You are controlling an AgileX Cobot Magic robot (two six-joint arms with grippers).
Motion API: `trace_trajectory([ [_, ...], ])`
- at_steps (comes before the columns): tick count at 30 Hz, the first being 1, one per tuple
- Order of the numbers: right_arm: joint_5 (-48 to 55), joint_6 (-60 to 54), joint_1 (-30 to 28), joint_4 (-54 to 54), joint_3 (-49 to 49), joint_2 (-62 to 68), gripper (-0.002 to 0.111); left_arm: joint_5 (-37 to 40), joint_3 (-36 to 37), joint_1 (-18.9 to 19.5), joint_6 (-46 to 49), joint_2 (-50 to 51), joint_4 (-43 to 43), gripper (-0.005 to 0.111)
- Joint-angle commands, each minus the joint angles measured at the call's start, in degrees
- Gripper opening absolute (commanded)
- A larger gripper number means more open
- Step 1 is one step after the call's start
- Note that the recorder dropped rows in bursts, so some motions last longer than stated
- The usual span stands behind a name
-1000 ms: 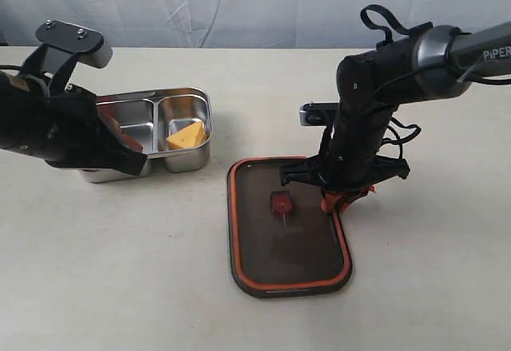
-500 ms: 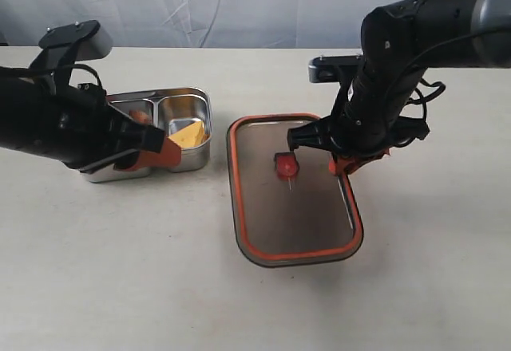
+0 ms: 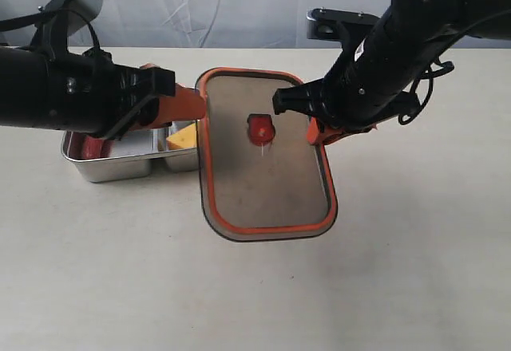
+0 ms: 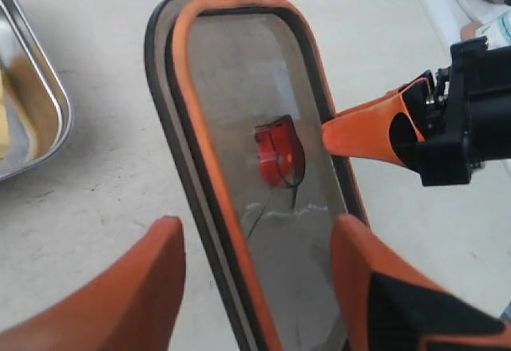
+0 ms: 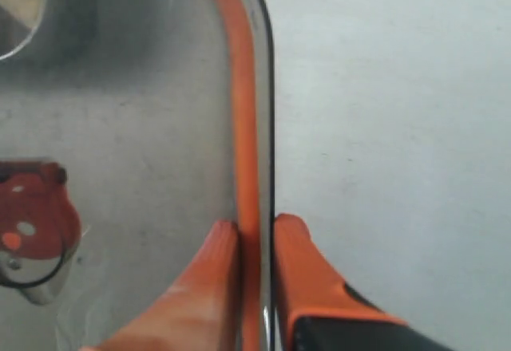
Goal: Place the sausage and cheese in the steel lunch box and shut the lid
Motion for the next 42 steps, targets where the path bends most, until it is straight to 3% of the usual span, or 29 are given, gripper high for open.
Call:
trace_trajectory([
  [1, -1.4, -6.3, -0.2, 7.4, 0.0, -0.7, -0.001, -1.8, 0.4, 0.0, 1.3, -0.5, -1.8, 0.053],
  [17, -1.3, -24.9, -0.2, 28.5, 0.0, -0.7, -0.001, -5.8, 0.4, 0.0, 1.8, -0.5, 1.8, 0.052],
  [20, -0.6, -27.6, -0.2, 31.5, 0.0, -0.8, -0.001, -5.8, 0.4, 0.0, 1.8, -0.5, 1.8, 0.039],
  [24, -0.3, -28.2, -0.2, 31.8, 0.0, -0.8, -0.001, -5.7, 0.4, 0.0, 1.8, -0.5, 2.3, 0.004],
  [28, -0.2, -28.6, -0.2, 31.8, 0.0, -0.8, -0.001, -5.3, 0.4, 0.0, 2.6, -0.5, 2.9, 0.0],
  [30, 0.7, -29.7, -0.3, 31.2, 0.0, -0.8, 0.012, -5.9, 0.4, 0.0, 2.6, -0.9, 4.1, 0.0],
  [32, 0.8, -29.8, -0.3, 28.1, 0.0, -0.8, 0.04, -7.1, 0.4, 0.0, 2.6, -2.3, 5.3, 0.0],
  [34, 0.5, -29.4, -0.3, 25.8, 0.0, -1.2, 0.048, -8.8, 0.3, 0.0, 2.6, -3.9, 6.6, 0.0],
  [37, 0.2, -29.1, -0.3, 19.8, 0.0, -4.3, 0.048, -11.2, -1.9, 0.0, 2.6, -6.0, 15.9, 0.0],
  [42, -2.1, -14.8, -0.3, -1.0, 0.0, -13.7, 0.043, -18.7, -7.2, 0.0, 2.5, -6.5, 53.7, 0.0],
])
